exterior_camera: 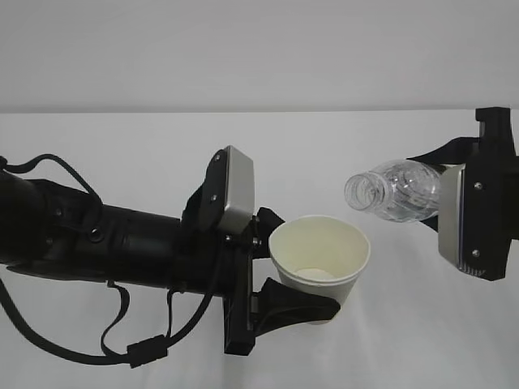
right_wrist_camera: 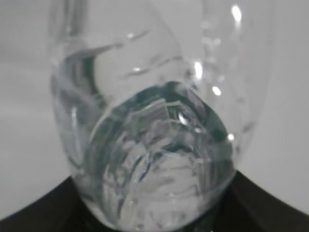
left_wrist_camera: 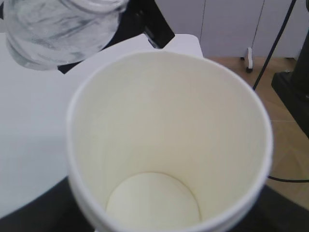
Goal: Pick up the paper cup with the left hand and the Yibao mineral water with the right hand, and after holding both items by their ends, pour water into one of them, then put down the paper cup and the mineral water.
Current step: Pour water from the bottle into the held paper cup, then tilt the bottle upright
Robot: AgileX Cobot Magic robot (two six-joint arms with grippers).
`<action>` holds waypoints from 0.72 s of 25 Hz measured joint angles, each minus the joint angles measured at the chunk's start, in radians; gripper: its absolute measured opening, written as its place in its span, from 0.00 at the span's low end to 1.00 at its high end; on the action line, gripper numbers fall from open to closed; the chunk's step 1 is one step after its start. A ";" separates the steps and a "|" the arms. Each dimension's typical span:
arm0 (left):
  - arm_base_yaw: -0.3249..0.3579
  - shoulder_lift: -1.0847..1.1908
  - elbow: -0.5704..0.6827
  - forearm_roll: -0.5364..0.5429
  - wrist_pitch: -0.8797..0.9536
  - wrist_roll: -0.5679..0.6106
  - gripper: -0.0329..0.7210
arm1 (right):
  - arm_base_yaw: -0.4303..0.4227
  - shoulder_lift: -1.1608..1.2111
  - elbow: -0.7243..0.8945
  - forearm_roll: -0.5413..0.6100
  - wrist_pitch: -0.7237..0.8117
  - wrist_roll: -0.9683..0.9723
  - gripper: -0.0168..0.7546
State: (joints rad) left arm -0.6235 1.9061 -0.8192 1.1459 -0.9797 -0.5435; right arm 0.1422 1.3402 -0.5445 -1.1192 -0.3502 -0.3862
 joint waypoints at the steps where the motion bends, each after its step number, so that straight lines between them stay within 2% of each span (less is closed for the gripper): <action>1: 0.000 0.005 0.000 -0.001 0.000 0.000 0.69 | 0.000 0.000 0.000 -0.002 0.000 0.000 0.60; 18: 0.000 0.030 -0.007 -0.024 -0.038 0.005 0.69 | 0.000 0.000 -0.022 -0.089 0.004 0.000 0.60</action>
State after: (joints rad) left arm -0.6235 1.9359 -0.8258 1.1220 -1.0182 -0.5390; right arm 0.1422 1.3402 -0.5663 -1.2080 -0.3466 -0.3862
